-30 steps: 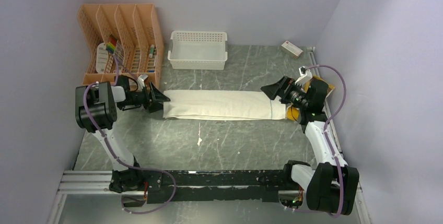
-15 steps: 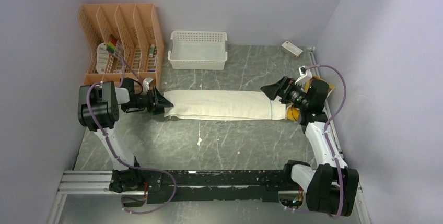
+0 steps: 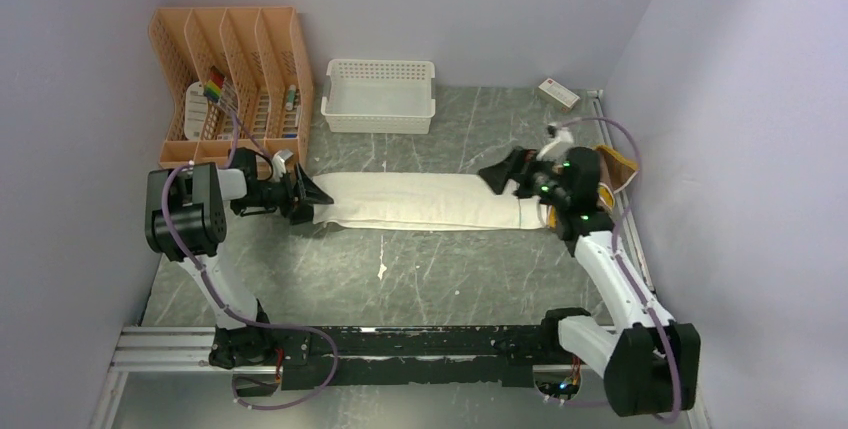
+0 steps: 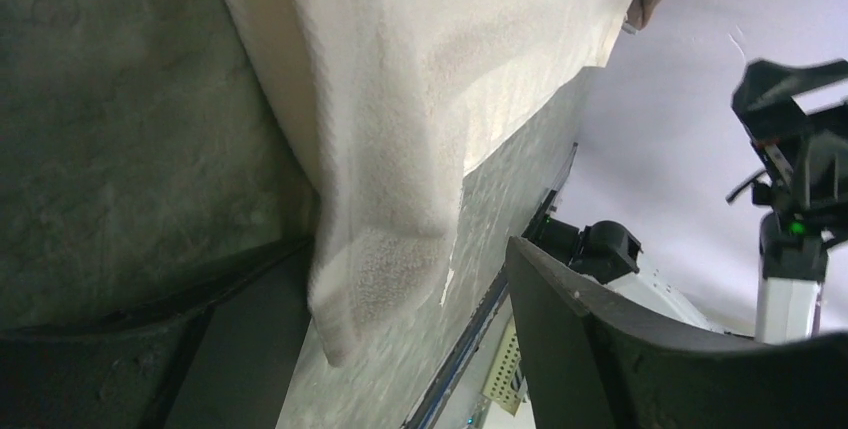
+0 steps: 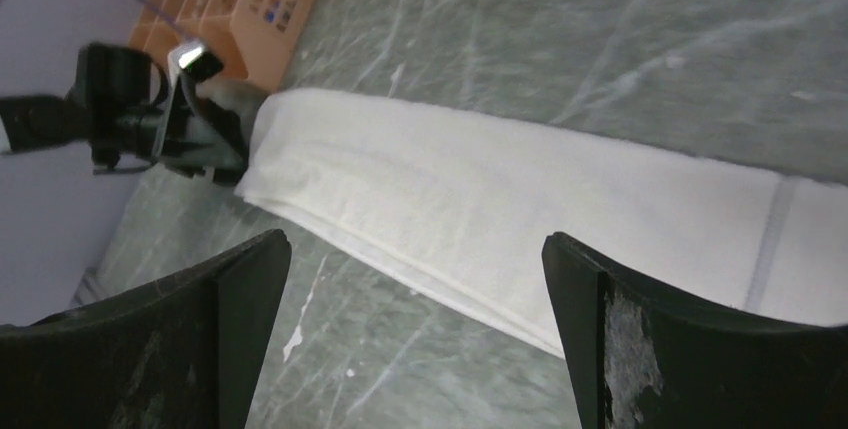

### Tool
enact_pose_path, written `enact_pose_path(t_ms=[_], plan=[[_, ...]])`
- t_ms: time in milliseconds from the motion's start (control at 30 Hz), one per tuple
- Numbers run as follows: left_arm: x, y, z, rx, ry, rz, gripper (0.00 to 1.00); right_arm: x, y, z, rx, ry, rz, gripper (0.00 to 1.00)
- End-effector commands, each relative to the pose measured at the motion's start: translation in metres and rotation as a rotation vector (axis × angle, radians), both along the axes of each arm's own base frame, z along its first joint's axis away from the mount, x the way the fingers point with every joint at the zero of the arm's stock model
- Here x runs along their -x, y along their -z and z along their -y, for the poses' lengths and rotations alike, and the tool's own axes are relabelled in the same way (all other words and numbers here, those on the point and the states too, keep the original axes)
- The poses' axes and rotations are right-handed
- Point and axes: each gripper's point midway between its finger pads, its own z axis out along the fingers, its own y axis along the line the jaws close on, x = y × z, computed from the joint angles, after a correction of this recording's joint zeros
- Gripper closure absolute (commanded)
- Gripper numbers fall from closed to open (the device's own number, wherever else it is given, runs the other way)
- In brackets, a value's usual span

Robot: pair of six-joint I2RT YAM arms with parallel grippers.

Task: Roll the towels
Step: Fold the towel at the center of the board.

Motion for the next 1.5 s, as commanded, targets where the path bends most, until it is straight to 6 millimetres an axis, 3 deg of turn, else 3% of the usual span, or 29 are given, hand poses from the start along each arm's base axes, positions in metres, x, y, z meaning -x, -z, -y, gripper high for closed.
enact_pose_path(t_ms=[0,167,300,367,500,767,867,1067,1200,1467], plan=[[0.045,0.082,-0.045,-0.404,-0.041,-0.221,0.14,0.003,-0.009,-0.048,0.239,0.021,0.097,0.00],[0.046,0.083,-0.047,-0.377,-0.061,-0.240,0.12,0.044,0.011,-0.151,0.563,-0.065,0.242,0.00],[0.045,0.083,-0.047,-0.357,-0.070,-0.248,0.12,0.085,0.052,-0.236,0.793,-0.205,0.344,0.00],[0.045,0.081,-0.047,-0.355,-0.080,-0.250,0.11,0.089,0.070,-0.266,0.842,-0.230,0.356,0.00],[0.043,0.078,-0.045,-0.338,-0.090,-0.251,0.11,0.086,0.086,-0.313,0.791,-0.278,0.373,0.00],[0.036,0.072,-0.039,-0.283,-0.104,-0.238,0.11,0.060,0.104,-0.357,0.836,-0.270,0.425,0.00],[0.034,0.069,-0.041,-0.295,-0.116,-0.228,0.11,0.051,0.124,-0.366,0.886,-0.275,0.414,0.00],[0.032,0.069,-0.042,-0.301,-0.123,-0.231,0.11,0.025,0.146,-0.356,0.907,-0.265,0.349,0.01],[0.032,0.070,-0.041,-0.296,-0.124,-0.233,0.11,0.012,0.149,-0.347,0.907,-0.251,0.333,0.02],[0.033,0.072,-0.042,-0.298,-0.127,-0.246,0.11,0.001,0.159,-0.361,0.891,-0.265,0.331,0.02]])
